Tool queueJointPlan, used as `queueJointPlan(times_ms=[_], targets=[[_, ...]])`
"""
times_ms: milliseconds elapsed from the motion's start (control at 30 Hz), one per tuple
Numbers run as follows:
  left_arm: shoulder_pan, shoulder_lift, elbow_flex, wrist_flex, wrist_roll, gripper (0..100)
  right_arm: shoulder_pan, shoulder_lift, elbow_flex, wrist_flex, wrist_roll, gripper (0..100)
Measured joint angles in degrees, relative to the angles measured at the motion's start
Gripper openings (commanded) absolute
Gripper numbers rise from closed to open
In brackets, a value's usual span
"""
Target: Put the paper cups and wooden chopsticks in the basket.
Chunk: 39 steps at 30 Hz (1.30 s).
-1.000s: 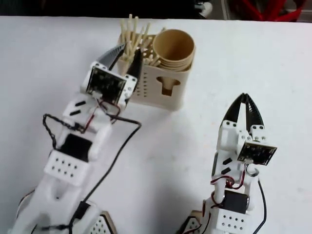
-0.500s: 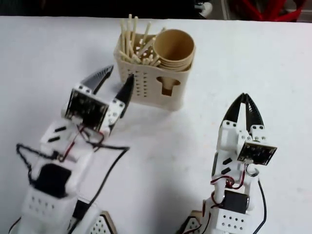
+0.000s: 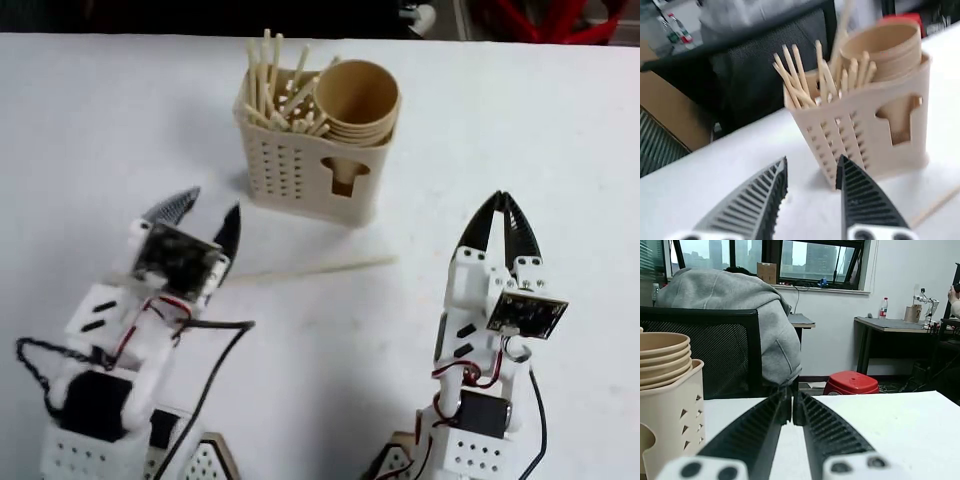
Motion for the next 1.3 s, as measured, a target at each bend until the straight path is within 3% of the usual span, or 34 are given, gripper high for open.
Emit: queueJointPlan(times_ms=[233, 367, 533, 700, 1033, 1300], targets=[[0.1, 10.1, 2.5, 0.3, -2.5, 17, 0.0, 0.0, 0.0, 0.0, 0.0, 1.8], [4.6, 24.1, -2.2, 3.0, -9.5, 17, 0.1, 0.0, 0.0, 0.0, 0.0, 1.8], [13.0, 44.0, -11.2, 7.2, -20.0, 17, 2.5, 0.0, 0.0, -0.2, 0.0, 1.8], [17.2, 63.4, -21.6, 7.6, -24.8, 17, 3.8, 0.0, 0.0, -2.2, 0.0, 1.8], [19.6, 97.9, -45.7, 9.0, -27.2, 17, 5.3, 0.0, 0.0, -2.2, 0.0, 1.8], [20.0, 113.5, -64.8, 22.8, -29.3, 2, 5.5, 0.0, 0.0, -2.5, 0.0, 1.8]])
